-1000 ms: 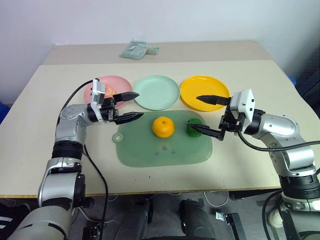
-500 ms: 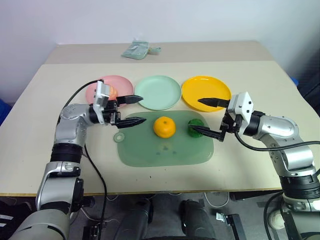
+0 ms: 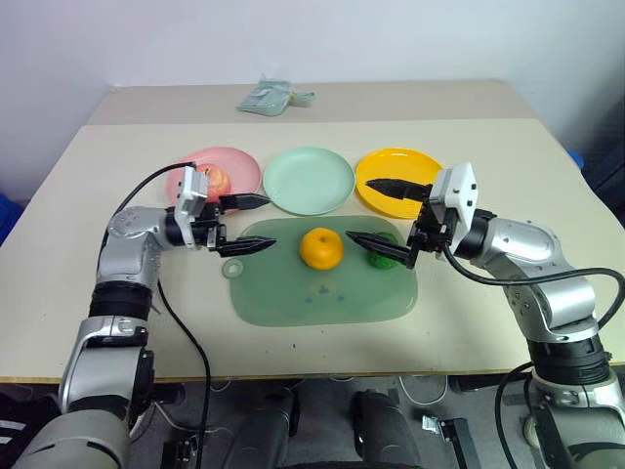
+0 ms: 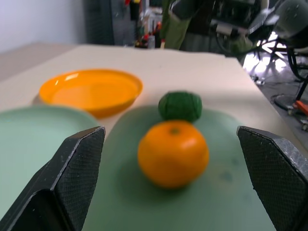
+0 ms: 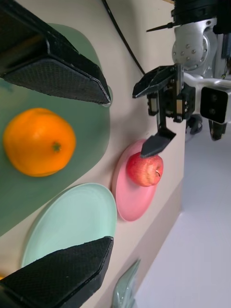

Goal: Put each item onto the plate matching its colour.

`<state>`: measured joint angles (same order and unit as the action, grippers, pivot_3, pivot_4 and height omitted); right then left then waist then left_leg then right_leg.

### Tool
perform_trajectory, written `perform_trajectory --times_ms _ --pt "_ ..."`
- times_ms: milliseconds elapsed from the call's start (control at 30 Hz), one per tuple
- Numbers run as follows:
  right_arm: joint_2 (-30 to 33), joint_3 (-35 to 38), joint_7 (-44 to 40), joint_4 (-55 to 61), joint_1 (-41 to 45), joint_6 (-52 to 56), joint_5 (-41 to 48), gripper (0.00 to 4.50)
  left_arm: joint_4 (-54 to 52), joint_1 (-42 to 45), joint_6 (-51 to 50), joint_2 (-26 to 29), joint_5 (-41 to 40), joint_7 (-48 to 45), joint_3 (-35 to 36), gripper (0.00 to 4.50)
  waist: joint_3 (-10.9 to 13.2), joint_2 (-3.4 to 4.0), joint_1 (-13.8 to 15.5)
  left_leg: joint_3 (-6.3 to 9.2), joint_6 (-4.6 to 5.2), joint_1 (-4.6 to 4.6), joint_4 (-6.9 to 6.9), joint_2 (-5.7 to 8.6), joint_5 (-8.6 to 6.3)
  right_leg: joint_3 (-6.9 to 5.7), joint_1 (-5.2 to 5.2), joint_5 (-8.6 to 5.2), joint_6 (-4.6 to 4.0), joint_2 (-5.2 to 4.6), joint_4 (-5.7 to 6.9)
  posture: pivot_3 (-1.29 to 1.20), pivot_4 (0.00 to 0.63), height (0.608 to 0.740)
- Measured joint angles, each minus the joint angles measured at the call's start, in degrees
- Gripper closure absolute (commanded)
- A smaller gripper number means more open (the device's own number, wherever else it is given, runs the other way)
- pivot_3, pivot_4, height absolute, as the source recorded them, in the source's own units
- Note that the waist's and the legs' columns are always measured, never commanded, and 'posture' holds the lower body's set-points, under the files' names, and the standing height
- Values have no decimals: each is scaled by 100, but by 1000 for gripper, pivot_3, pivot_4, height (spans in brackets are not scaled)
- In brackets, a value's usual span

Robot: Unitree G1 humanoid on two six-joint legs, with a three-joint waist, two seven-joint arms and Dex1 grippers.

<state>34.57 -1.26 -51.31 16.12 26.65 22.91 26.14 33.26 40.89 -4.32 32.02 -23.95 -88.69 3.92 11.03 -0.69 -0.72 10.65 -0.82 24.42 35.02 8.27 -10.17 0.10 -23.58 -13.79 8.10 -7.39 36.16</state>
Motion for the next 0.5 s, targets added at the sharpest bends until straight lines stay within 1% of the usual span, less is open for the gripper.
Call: perform_trajectory --times_ms 67,233,367,500 --pt "44 -288 34 6 96 150 -215 0 -75 -87 -257 143 -53 -114 2 25 0 0 -10 1 0 -1 -2 -1 0 1 -2 0 -1 2 3 0 150 740" --pt "-24 -1216 357 7 711 968 -851 0 -317 -317 -263 119 -192 -196 34 25 1 1 -16 -1 -1 0 -4 -3 0 6 -9 0 -2 2 5 0 150 740" --pt "-436 -1334 735 6 1311 1966 -884 0 -421 -482 -219 238 -242 -267 99 25 0 1 -28 -4 -2 1 -15 -6 1 17 -20 2 -5 7 6 0 150 740" --pt "-660 -1434 922 -64 1465 2655 -872 0 -439 -559 -104 390 -252 -302 167 25 0 1 1 -5 -2 1 -18 -4 1 17 -42 2 -6 6 5 0 150 740"
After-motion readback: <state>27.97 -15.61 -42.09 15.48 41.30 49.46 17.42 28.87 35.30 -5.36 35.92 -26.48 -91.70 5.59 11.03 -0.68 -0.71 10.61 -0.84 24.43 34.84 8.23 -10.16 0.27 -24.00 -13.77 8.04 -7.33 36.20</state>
